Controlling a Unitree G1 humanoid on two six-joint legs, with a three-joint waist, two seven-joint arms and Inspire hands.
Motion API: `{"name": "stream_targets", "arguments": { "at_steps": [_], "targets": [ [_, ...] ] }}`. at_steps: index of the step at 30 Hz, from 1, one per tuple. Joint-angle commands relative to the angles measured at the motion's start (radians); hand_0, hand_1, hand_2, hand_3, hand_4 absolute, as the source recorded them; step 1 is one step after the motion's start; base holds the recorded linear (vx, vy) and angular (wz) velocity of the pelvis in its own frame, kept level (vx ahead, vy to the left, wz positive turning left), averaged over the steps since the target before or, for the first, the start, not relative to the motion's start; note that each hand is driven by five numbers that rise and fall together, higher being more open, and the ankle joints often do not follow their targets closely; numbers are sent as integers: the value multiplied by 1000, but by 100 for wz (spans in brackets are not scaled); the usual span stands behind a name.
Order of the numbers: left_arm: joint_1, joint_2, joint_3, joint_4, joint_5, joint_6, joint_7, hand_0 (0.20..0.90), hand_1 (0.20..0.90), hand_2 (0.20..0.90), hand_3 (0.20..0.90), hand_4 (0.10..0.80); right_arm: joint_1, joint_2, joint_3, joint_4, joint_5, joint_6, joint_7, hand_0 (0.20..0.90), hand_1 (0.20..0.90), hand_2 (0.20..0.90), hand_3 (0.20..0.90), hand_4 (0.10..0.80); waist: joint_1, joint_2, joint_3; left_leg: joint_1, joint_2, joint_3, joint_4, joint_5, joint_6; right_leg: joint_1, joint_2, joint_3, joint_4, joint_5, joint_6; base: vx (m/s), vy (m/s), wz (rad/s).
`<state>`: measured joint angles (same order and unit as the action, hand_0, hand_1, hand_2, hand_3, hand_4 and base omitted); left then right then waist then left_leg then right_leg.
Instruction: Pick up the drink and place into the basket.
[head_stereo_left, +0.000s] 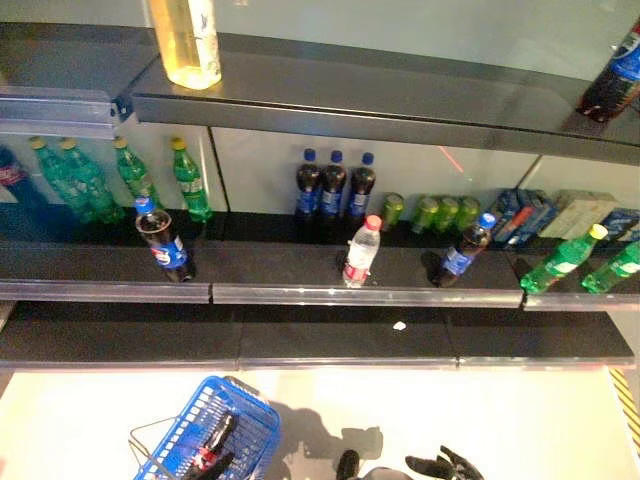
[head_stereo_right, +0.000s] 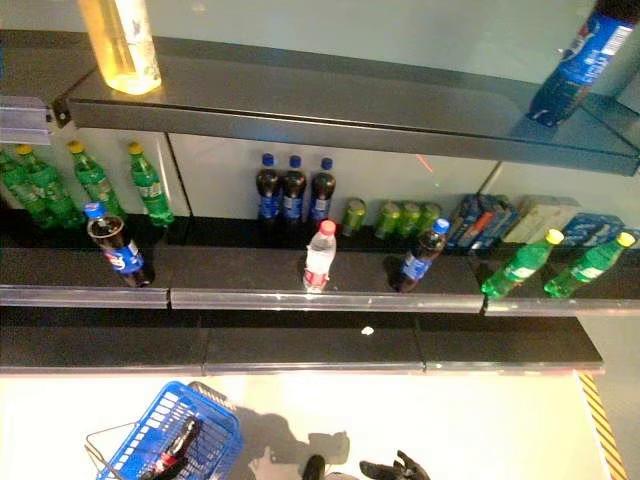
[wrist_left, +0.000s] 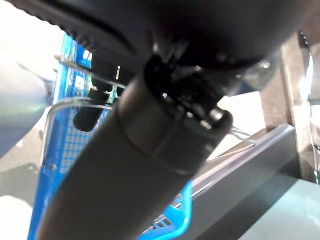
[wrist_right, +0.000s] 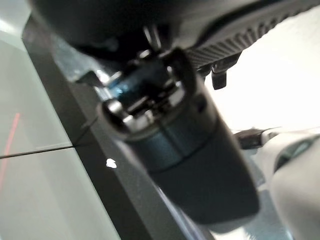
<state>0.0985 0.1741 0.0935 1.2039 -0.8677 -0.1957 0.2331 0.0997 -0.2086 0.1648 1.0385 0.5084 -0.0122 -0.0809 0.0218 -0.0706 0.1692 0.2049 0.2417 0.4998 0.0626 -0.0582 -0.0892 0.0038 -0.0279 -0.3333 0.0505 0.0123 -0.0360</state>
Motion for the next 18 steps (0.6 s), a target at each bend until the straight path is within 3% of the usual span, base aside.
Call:
{"name": "stream_targets", "arguments": {
  "at_steps": [1,4,6,7,8,10,11,12,14,16,18],
  "targets": [
    [4,62,43,-53,-50,-161,29,300,300,300,200,100,-14,-32,-2,15,-13,-15,7,900,900,900,900,800,-26,-14,-15,-166,-76,-85,25,61,18,117,-37,42,50,-109,97,-103,-248,-32],
    [14,54,71,-32,-94,-166,26,300,300,300,200,100,-16,-36,-3,22,-23,-15,14,900,900,900,900,800,-25,-15,-13,-182,-66,-121,39,82,22,97,-21,58,53,-98,79,-52,-208,-33],
    [32,44,109,1,-165,-173,24,300,300,300,200,100,-31,-44,20,20,-36,12,15,900,900,900,900,800,-1,-18,-8,-201,-103,-304,73,59,28,88,-1,135,65,-108,69,72,-243,-48],
    [36,43,115,5,-177,-175,21,300,300,300,200,100,-36,-46,26,21,-44,14,19,900,900,900,900,800,6,-19,-6,-204,-115,-342,81,51,33,87,0,147,67,-109,68,122,-223,-69],
    [49,39,136,20,-214,-179,15,300,300,300,200,100,-52,-51,50,23,-67,21,28,900,900,900,900,800,32,-20,-1,-212,-160,-454,106,22,49,83,4,186,73,-110,64,128,-185,-98],
    [66,34,172,40,-249,-176,15,300,300,300,200,100,-80,-56,86,20,-95,42,34,900,900,900,900,800,68,-21,7,-233,-227,-571,154,-5,74,77,11,224,78,-107,58,194,-253,-159],
    [76,34,204,63,-269,-177,1,300,300,300,200,100,-94,-53,104,20,-116,62,37,900,900,900,900,800,89,-16,12,-241,-280,-615,171,-18,89,77,20,236,78,-103,60,209,-236,-150],
    [77,37,223,76,-277,-173,-10,300,300,300,200,100,-100,-49,112,21,-131,75,32,900,900,900,900,800,98,-10,20,-241,-299,-608,175,-29,97,83,26,237,81,-106,62,233,-247,-184],
    [70,48,235,82,-278,-158,-22,300,300,300,200,100,-108,-39,128,30,-125,71,21,900,900,900,900,800,119,14,33,-259,-326,-564,107,22,91,92,45,203,92,-97,75,240,-210,-179],
    [70,47,206,86,-295,-165,-32,300,300,300,200,100,-124,-29,145,18,-72,78,-9,900,900,900,900,800,147,34,46,-313,-342,-554,73,86,67,110,68,189,107,-114,75,285,-191,-20],
    [75,41,205,99,-309,-169,-38,300,300,300,200,100,-145,-23,147,12,-66,92,-22,900,900,900,900,800,175,44,53,-371,-362,-572,99,113,63,128,92,197,145,-164,58,334,-150,42]
  ]
}}
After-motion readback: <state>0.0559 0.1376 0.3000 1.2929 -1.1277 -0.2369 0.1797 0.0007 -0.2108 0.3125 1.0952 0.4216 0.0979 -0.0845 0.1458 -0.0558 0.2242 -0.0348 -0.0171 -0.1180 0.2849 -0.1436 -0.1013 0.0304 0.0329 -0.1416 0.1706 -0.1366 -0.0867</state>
